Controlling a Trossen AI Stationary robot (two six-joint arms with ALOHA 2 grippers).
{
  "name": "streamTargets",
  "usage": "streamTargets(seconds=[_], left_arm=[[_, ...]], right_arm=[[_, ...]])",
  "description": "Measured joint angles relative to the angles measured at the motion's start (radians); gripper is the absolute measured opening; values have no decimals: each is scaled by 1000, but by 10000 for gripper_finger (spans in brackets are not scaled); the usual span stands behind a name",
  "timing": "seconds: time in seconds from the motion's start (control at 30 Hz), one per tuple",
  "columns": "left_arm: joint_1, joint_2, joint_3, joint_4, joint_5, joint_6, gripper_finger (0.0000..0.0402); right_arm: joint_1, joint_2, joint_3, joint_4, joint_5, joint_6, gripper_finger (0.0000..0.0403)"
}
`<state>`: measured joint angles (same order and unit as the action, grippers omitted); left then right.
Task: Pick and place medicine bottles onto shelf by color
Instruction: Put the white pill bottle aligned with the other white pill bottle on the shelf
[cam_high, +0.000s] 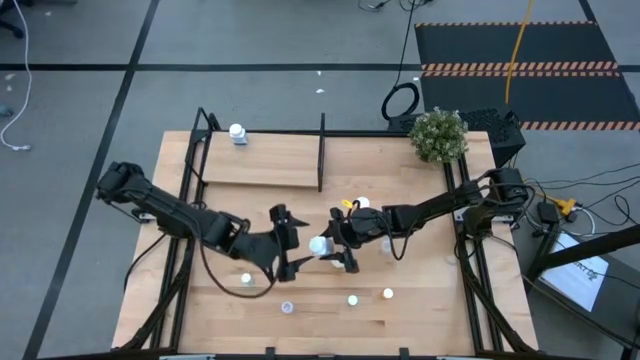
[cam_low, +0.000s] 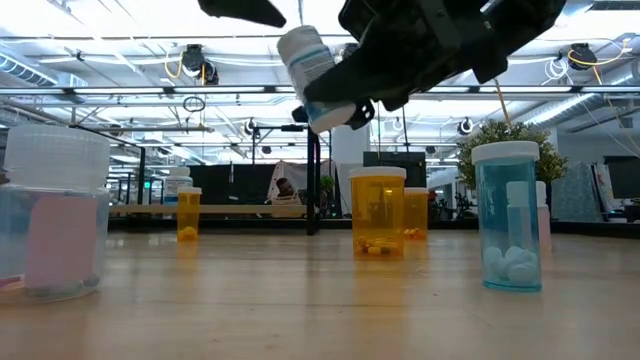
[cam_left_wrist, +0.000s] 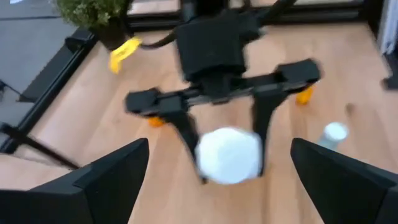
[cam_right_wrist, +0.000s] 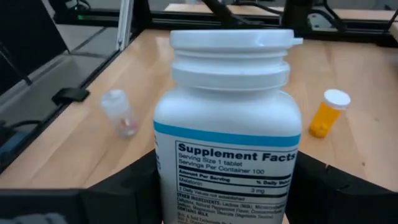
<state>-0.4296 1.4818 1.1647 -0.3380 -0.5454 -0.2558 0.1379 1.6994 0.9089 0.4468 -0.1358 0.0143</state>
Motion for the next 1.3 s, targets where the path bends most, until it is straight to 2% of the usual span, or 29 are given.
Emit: streamTargets(seconds=[0.27,0.67,0.77,1.0,1.1,1.2,1.3], left_arm=[[-84,107,-1,73,-176,-83,392],[-69,208,-1,235,-309,-126,390],[-70,208,-1,247,-308,-119,368],[-70,208,-1,247,-300,-112,267],[-69,208,-1,246,-297,-109,235],[-69,208,-1,247,-297,-107,226],[-68,208,-1,246,-296,-109,240]], right_arm=[[-13,-59,0,-33,-83,-42,241],[-16,-68,0,28,-132,-144,239],[-20,-68,0,37,-132,-156,238],[-26,-68,0,51,-131,-158,238],[-26,-68,0,51,-131,-159,237],[-26,-68,0,51,-129,-158,237],[-26,-68,0,51,-129,-157,237]])
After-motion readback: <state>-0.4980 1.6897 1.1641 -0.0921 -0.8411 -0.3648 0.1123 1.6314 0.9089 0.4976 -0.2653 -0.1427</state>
